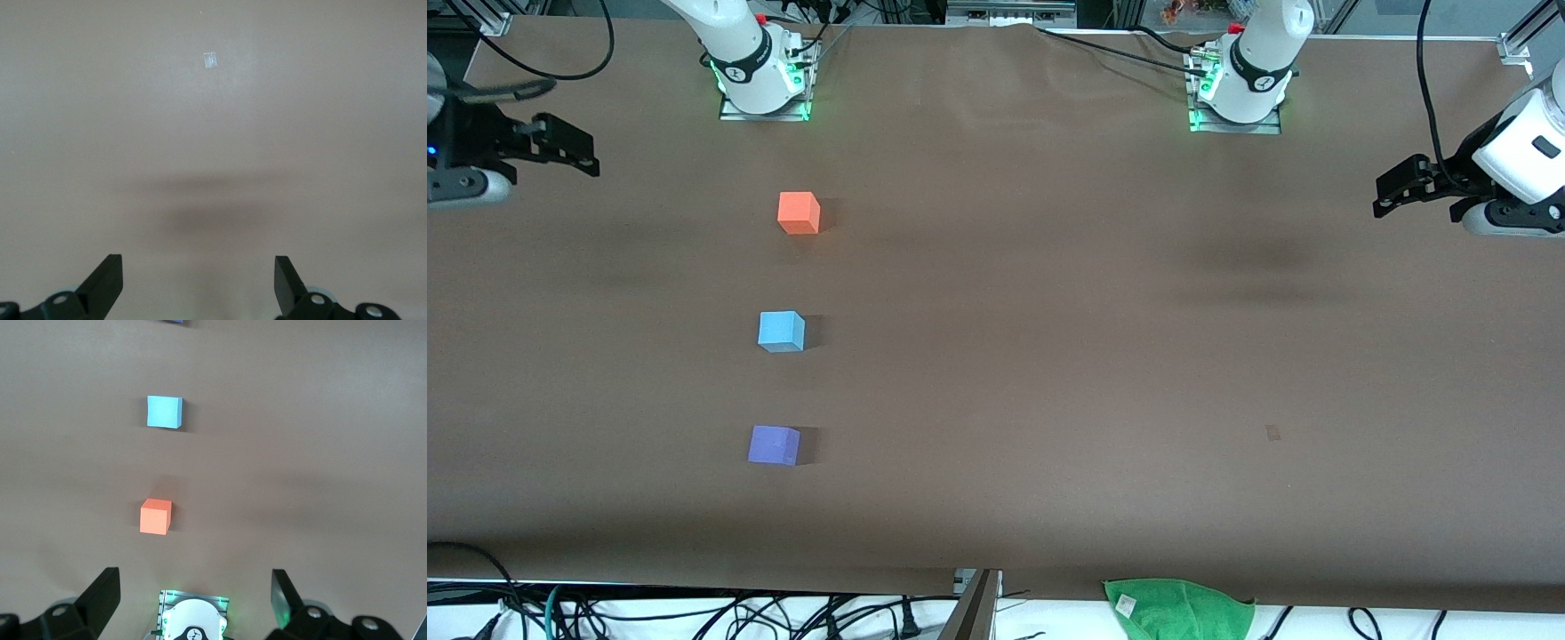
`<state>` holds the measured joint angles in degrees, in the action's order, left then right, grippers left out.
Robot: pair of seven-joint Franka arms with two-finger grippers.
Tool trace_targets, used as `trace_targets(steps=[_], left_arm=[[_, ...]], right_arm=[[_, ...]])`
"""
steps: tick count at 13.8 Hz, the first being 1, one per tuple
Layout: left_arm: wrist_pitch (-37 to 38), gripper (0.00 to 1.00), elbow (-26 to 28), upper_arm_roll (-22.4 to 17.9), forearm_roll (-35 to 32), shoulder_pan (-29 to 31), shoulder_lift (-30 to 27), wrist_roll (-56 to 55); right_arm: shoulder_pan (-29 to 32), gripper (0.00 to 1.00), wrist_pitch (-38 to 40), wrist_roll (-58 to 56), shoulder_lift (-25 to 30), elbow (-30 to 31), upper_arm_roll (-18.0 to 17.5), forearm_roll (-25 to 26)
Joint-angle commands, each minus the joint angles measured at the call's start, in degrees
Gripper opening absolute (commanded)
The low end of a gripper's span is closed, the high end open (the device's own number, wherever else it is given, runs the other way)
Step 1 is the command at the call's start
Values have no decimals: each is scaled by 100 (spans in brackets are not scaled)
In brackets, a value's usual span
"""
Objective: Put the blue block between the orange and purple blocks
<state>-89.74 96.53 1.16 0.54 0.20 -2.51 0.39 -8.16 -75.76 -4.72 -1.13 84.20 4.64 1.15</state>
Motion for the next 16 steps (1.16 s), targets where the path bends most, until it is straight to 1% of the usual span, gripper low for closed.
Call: trace_targets(steps=[1,4,7,9,11,12,15,16], left_arm=[[62,100,-73,25,-98,50,-21,145],[44,100,-73,25,-98,50,-21,145],[44,100,-73,25,-98,50,-21,145],[44,100,-73,25,-98,50,-21,145],[44,100,-73,25,-98,50,-21,145],[44,100,-82,25,-98,50,-21,145],[18,100,-108,25,-89,50,23,136],[35,100,-221,25,-98,42,75,128]], right_arm=[[166,100,-210,-20,394,491,-279,105],[210,100,-246,32,386,527,-297,87],[376,100,-211,76,403,527,-490,70],[377,100,-202,76,369,510,-490,69],[351,100,-193,6,159,291,-455,113],[350,100,-185,15,140,229,-455,113],[377,100,-184,-12,96,228,-455,113],[377,100,-193,-20,87,228,-455,113]])
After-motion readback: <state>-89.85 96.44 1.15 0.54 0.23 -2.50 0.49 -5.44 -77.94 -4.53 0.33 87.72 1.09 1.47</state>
